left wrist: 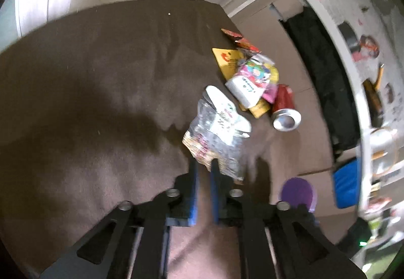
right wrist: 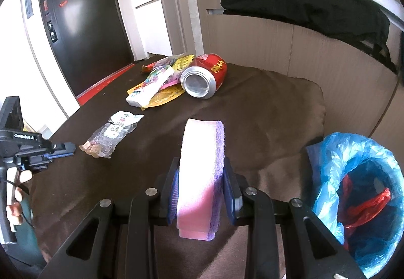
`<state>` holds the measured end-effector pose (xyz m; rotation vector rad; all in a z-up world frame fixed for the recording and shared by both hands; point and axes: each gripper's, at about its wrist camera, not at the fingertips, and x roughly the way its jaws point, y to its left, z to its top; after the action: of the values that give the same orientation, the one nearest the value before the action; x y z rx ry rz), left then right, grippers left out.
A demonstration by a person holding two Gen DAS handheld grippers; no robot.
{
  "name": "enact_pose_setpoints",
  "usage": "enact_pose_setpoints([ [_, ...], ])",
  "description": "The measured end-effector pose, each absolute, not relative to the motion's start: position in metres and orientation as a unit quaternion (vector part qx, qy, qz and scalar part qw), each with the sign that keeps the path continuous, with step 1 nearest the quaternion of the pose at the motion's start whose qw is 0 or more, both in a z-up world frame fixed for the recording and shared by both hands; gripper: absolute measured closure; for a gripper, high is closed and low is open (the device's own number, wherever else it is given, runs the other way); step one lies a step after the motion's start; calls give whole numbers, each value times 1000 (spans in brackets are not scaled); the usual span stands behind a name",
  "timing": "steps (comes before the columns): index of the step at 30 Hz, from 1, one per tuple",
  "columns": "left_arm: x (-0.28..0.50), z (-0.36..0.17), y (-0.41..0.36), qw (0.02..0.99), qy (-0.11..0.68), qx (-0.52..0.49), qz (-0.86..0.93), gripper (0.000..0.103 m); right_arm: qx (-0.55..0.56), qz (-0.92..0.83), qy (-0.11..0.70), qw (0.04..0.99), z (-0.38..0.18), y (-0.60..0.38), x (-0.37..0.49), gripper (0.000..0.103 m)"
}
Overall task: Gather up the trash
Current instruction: 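Carry the clear wrapper with the left tool while the right tool carries the purple foam to the bin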
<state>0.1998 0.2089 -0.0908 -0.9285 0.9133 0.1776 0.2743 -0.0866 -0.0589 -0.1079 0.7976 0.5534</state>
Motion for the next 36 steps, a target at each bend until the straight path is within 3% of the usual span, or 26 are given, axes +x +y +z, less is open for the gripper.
enact_pose_setpoints([
  [4,207,-108,206,764,448,-458,80,70,-50,268,384,882,-59,-87,271,76],
  [16,243,-106,205,791,428,-416,133,70,-61,252,381,887,-64,-95,265,76],
  [19,252,-103,200,807,438,-370,142,87,-61,246,376,891,-61,-96,263,76],
  [22,251,-87,188,849,422,-291,128,96,-63,247,370,894,-57,-97,261,76],
  [31,230,-9,139,928,349,-117,61,99,-57,251,359,897,-33,-106,260,76],
  [36,238,48,91,949,305,-77,-13,99,-42,228,325,917,1,-128,260,76],
])
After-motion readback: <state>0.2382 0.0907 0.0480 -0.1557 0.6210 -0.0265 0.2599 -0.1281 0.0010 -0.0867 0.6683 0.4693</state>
